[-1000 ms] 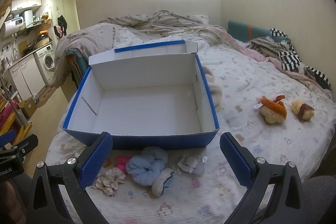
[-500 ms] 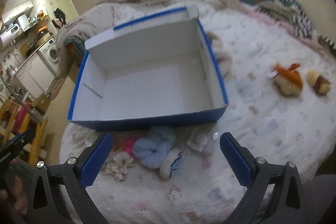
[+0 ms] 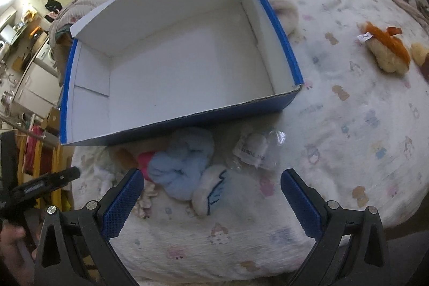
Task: Organize soft objects
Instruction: 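Grasp the white sock with the left tool while the right tool grasps the blue socks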
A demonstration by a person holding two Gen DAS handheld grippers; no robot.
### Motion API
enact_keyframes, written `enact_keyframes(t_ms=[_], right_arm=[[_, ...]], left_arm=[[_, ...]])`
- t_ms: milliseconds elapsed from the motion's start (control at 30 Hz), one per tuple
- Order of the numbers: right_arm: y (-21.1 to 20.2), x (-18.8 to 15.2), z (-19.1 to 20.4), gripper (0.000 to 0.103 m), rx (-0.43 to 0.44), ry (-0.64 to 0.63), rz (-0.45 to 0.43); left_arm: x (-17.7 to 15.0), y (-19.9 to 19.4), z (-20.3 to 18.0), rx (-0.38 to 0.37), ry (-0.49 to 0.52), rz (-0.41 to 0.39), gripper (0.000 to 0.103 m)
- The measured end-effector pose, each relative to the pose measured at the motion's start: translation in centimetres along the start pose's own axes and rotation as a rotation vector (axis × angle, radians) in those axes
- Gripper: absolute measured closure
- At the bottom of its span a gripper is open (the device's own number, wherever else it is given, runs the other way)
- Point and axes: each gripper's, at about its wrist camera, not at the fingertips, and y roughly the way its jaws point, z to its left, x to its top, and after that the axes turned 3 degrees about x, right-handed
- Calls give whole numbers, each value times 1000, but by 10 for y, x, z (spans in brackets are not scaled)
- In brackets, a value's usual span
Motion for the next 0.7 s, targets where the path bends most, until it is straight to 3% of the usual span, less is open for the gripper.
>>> enact_keyframes(t_ms=[167,267,400,533,700], right_arm=[[-2,-2,0,0,-23,-6,-19],[0,0,-2,0,-29,1,-16],[4,2,-9,0,3,36,-3],[19,5,-18,0,87,92,93],[40,7,-7,0,129,92,166]], left_arm=[[2,26,-11,-25,-33,40,18],[2,39,-19,-22,-30,65,28],[-1,49,-26,-18,-16,86,57],[-3,51,-29,-30,-9,75,81],[-3,40,-29,-5,-1,57,81]])
